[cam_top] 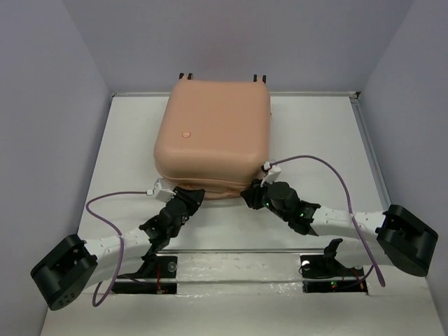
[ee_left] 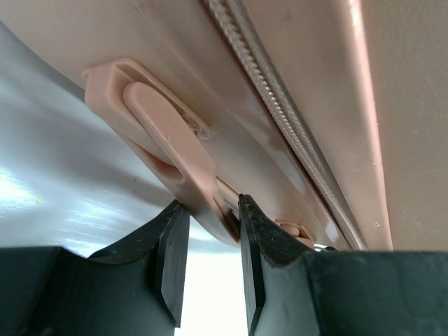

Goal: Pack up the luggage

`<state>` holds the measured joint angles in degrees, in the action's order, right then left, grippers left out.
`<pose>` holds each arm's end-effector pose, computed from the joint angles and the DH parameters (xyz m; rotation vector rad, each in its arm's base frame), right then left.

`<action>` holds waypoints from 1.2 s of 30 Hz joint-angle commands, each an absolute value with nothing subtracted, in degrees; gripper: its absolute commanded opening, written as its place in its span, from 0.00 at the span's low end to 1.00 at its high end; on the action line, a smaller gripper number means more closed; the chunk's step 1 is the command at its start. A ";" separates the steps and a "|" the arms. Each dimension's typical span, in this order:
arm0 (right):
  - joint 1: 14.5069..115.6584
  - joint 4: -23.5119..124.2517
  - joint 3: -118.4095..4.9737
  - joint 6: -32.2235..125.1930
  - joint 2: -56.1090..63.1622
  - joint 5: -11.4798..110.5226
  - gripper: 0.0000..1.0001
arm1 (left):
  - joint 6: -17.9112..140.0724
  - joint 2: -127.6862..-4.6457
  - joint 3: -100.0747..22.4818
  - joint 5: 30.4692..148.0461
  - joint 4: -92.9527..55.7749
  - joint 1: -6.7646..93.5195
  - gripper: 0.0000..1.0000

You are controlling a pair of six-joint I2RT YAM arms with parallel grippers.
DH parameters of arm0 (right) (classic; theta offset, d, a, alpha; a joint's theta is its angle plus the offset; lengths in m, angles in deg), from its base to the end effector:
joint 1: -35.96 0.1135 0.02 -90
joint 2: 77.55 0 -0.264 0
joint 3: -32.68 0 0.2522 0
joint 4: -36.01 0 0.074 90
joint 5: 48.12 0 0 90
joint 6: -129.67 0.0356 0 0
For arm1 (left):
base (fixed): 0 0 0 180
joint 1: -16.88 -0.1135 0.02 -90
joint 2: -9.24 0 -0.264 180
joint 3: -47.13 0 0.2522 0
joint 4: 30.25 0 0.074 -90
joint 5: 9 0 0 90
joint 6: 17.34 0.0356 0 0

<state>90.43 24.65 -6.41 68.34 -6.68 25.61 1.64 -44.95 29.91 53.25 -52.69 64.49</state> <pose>0.1530 0.1970 0.1924 -0.2486 1.9604 0.6962 0.1263 -0.1138 0.1495 -0.7351 1.7723 -1.0166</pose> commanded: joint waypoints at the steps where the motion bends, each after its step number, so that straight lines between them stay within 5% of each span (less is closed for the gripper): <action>1: 89.48 14.71 -8.50 67.27 -8.82 17.63 0.31 | 8.06 -44.46 27.92 55.51 -59.38 66.71 0.06; 6: 89.48 14.97 -8.86 68.23 -7.95 15.17 0.07 | 8.15 -44.37 27.66 55.51 -59.38 66.71 0.06; 22: 85.01 37.73 -1.74 68.86 -25.96 9.08 0.07 | 9.91 -40.86 27.05 52.34 -54.89 66.71 0.06; 28: 85.00 36.33 -4.20 68.41 -20.44 16.64 0.07 | 10.52 -41.73 26.34 53.75 -55.94 67.06 0.06; 36: 104.82 35.70 -16.05 69.55 -5.25 13.23 0.07 | 13.68 -49.47 21.42 56.12 -60.69 69.61 0.06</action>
